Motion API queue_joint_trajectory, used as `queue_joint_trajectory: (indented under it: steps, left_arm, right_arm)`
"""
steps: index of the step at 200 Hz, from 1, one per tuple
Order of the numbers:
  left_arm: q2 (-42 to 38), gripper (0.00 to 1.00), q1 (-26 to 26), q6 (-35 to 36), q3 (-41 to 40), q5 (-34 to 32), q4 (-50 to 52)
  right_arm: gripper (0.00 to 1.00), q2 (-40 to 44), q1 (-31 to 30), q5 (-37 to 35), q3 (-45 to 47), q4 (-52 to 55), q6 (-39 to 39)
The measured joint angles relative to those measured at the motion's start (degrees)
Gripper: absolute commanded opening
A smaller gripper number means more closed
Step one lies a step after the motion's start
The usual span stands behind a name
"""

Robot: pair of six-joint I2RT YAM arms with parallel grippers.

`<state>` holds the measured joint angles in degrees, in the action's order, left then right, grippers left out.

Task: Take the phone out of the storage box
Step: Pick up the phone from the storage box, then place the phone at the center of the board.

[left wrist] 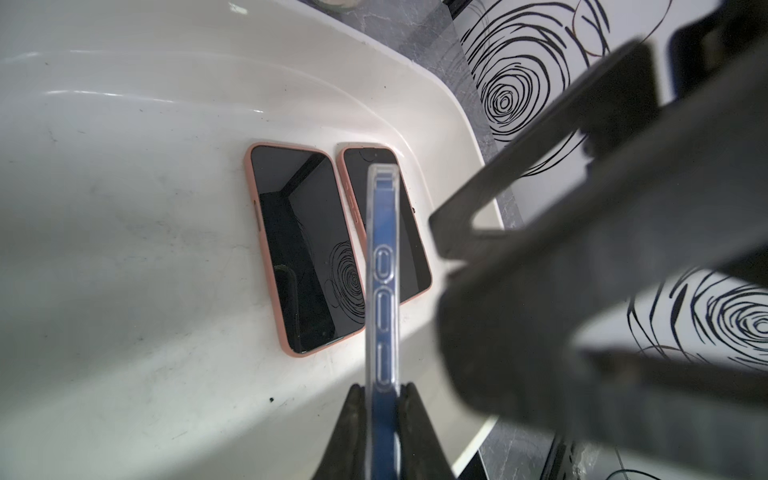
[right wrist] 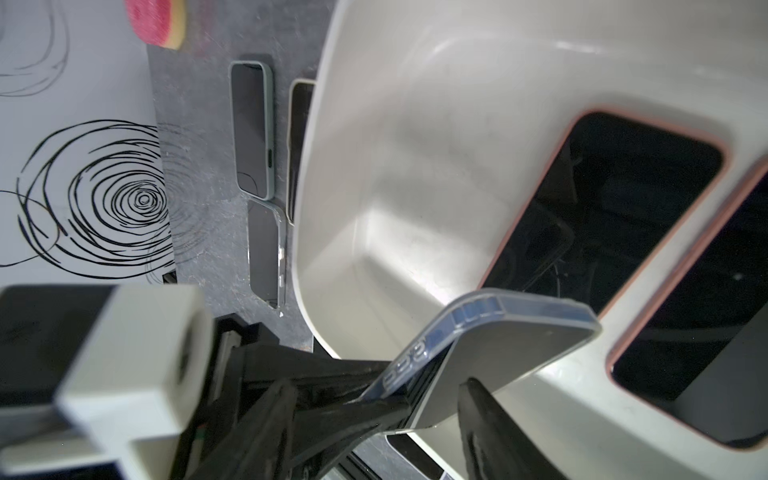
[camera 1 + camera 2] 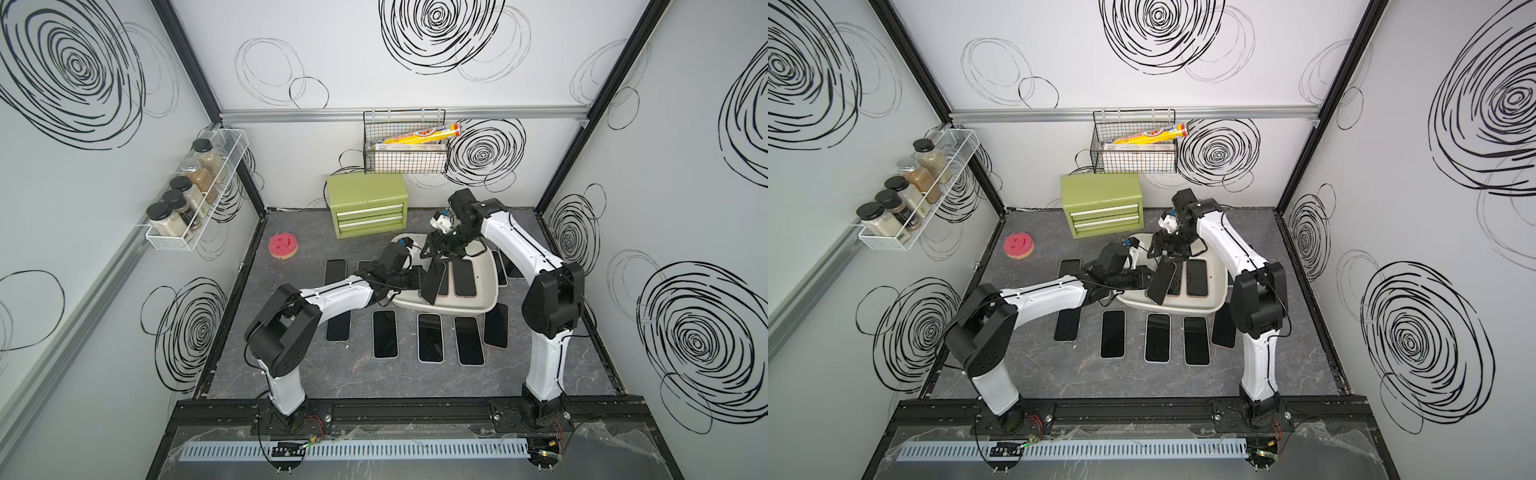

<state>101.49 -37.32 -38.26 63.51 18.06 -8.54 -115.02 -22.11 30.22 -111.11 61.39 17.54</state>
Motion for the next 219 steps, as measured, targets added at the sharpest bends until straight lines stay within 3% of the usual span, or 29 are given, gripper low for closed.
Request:
queue_joint_trajectory:
  steps: [38, 85, 219]
  left_arm:
    - [-2.29, 0.00, 2.12, -1.03, -2.93, 0.96, -1.14]
    - [-6.64, 0.00, 7.15, -3.58, -7.17, 3.61, -2.78]
    - [-25.42, 0.00, 33.57, -4.48, -14.80, 7.45, 0.35]
  right_arm:
    - [0.78, 0.68, 1.84, -0.87, -2.49, -1.31, 1.46]
    - [0.78, 3.82, 5.05, -1.62, 3.89, -3.13, 2.43]
    - [0.76, 5.03, 5.49, -1.03, 5.57, -4.57, 2.14]
